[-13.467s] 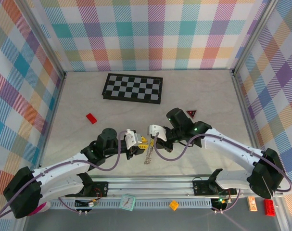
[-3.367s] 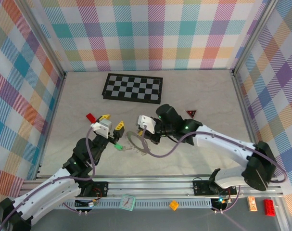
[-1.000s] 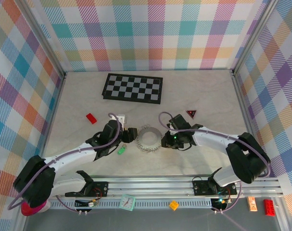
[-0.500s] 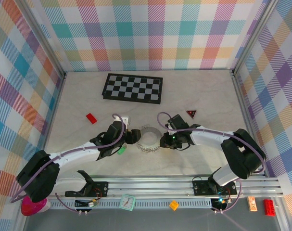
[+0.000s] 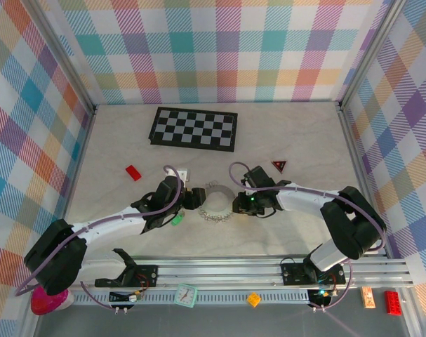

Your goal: Put the keys on the keyring

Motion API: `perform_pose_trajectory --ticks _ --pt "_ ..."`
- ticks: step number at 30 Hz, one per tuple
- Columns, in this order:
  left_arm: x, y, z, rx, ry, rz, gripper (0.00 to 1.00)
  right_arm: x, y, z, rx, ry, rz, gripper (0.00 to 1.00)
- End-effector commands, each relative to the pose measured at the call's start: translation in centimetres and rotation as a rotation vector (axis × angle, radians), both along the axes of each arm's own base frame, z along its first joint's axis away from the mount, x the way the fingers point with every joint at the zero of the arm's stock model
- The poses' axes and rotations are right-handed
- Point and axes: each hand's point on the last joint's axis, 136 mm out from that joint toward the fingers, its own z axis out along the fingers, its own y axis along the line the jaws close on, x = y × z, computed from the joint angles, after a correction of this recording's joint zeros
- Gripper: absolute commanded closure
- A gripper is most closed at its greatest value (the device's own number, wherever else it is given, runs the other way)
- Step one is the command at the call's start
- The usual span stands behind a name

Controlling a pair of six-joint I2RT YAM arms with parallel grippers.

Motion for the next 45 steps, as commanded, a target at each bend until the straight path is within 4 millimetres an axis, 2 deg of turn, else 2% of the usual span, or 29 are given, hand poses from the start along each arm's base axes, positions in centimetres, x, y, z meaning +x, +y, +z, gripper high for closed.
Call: perform_pose_trajectory --ticks 1,9,17,24,36,45 --pt "0.4 -0.5 1.2 -0.028 -0.031 0.005 0.35 0.4 0.3 0.4 0.002 0.006 -0.010 0.77" --pt "0.5 -0.5 1.3 -0.027 -0.033 0.006 0.35 0.7 0.8 0.5 0.018 0.002 -0.007 0.81" --pt "0.5 -0.5 1.4 -0.026 -0.035 0.006 0.35 1.0 0.3 0.0 -0.021 0.008 -0.027 0.78" --pt "0.5 -0.5 1.2 -0.024 -0.033 0.005 0.35 1.1 0.8 0.0 -0.003 0.013 -0.018 0.81" --pt "0.5 -0.5 1.3 -0.025 -0.032 0.006 0.35 1.1 0.0 -0.6 -0.056 0.021 -0.034 0.77" --pt "0.6 -0.6 1.4 -0.024 -0.031 0.005 0.35 1.1 1.3 -0.4 -0.015 0.031 -0.004 0.85"
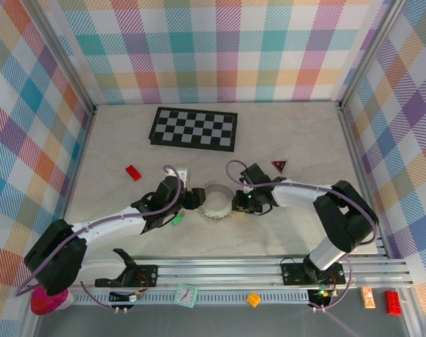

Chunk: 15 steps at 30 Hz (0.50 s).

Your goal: Put the keys on the keyring

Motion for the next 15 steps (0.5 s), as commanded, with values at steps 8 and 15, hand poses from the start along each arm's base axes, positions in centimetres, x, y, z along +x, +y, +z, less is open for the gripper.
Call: perform_pose_trajectory --ticks 8,15 --pt "0.6 -0.5 1.4 -0.023 -0.032 0.006 0.35 0.3 0.9 0.7 0.013 -0.007 0.020 1.00" --pt "0.6 -0.4 1.5 -0.012 -0.042 0.007 0.35 0.5 -0.4 2.3 -0.087 -0.073 0.122 1.00"
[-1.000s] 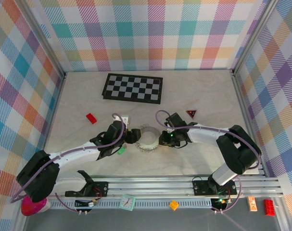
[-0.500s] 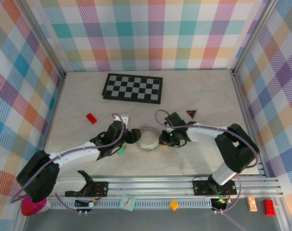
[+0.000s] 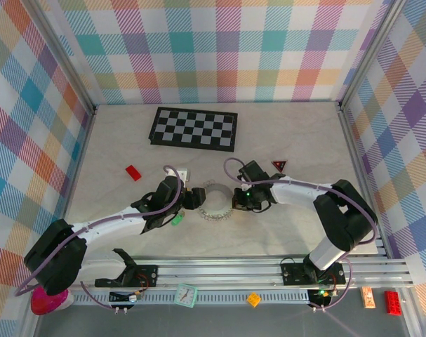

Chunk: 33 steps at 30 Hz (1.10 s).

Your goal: Put the keys on the keyring

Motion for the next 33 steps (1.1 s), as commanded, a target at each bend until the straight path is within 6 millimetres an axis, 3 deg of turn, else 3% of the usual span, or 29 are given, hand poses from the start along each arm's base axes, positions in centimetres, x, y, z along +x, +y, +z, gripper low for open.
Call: perform_pose_trajectory --ticks 1,10,23,28,33 --pt "0.6 -0.4 1.5 -0.012 -0.041 0.004 0.35 -0.2 -0.8 1.5 -0.082 -0.051 0.100 1.00" --pt "0.5 0.2 1.4 0.019 -0.058 0.008 0.35 -0.5 -1.2 1.3 -0.246 -0.086 0.286 1.00" --pt "0.4 0.8 1.5 0.030 -0.071 0.019 0.35 -0.2 -0.5 0.1 -0.253 -0.068 0.310 1.00" --pt "0.4 0.8 1.5 0.031 -0.072 0.020 0.35 -0.2 -0.4 -0.3 -0.252 -0.056 0.310 0.89" --pt "0.3 0.8 1.5 0.033 -0.072 0.020 0.35 -0.1 -0.1 -0.4 -0.248 -0.053 0.309 0.85"
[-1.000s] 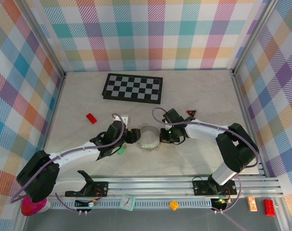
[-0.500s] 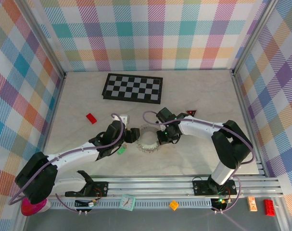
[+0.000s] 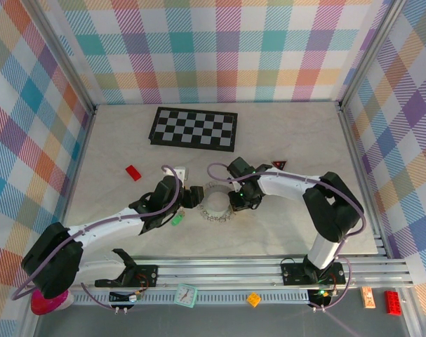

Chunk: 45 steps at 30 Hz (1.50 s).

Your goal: Put the keys on the keyring

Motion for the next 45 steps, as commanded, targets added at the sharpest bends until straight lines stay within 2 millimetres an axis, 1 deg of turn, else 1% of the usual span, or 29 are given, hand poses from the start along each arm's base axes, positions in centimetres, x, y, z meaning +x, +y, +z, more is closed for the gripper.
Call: perform_pose_trajectory --ticks 1,4,8,10,12,15,18,22,26,27,29,32,34,37,43,45 --pt "-0.1 0.1 0.5 0.012 -0.022 -0.005 0.35 0.3 0.4 0.4 0.004 -0.001 0.007 0.85" --pt "-0.1 0.2 0.5 0.014 -0.024 -0.003 0.35 0.4 0.4 0.4 -0.001 -0.005 0.008 0.89" --pt "-0.1 0.3 0.6 0.014 -0.026 -0.001 0.35 0.6 0.4 1.0 0.004 -0.030 0.005 1.00" --pt "-0.2 0.3 0.7 0.018 -0.030 -0.002 0.35 0.8 0.4 1.6 0.011 -0.050 0.009 1.00" --pt "-0.1 0.5 1.2 0.025 -0.047 -0.005 0.35 1.1 0.4 2.6 0.027 -0.089 0.026 1.00" --pt "-0.1 0.7 2.4 0.048 -0.091 -0.021 0.35 1.7 0.5 4.8 0.062 -0.180 0.073 1.00" --pt "-0.1 0.6 4.4 0.067 -0.157 -0.059 0.35 2.3 1.0 7.4 0.111 -0.289 0.152 1.00" --pt "0.0 -0.4 7.5 0.087 -0.264 -0.147 0.36 2.5 1.9 10.7 0.170 -0.412 0.297 1.00" --pt "-0.1 -1.6 10.4 0.113 -0.398 -0.255 0.41 2.8 2.5 14.0 0.208 -0.573 0.446 1.00" --pt "-0.4 -2.1 10.8 0.120 -0.424 -0.299 0.43 2.7 2.7 14.7 0.225 -0.608 0.478 1.00" --pt "-0.9 -3.1 11.6 0.147 -0.476 -0.387 0.49 2.3 3.5 16.2 0.273 -0.681 0.562 1.00" --pt "-1.1 -3.9 12.0 0.192 -0.507 -0.466 0.56 1.3 4.3 17.8 0.341 -0.748 0.673 1.00" --pt "-1.7 -4.6 12.0 0.208 -0.521 -0.536 0.61 0.5 4.6 18.4 0.370 -0.764 0.732 1.00" --pt "-3.0 -5.7 12.0 0.191 -0.557 -0.649 0.63 -0.7 4.8 19.0 0.412 -0.773 0.802 1.00" --pt "-4.5 -6.9 10.8 0.138 -0.611 -0.752 0.67 -2.5 4.6 19.2 0.451 -0.744 0.871 1.00" --pt "-5.0 -7.2 10.5 0.122 -0.625 -0.783 0.70 -2.9 4.6 19.2 0.461 -0.730 0.883 1.00"
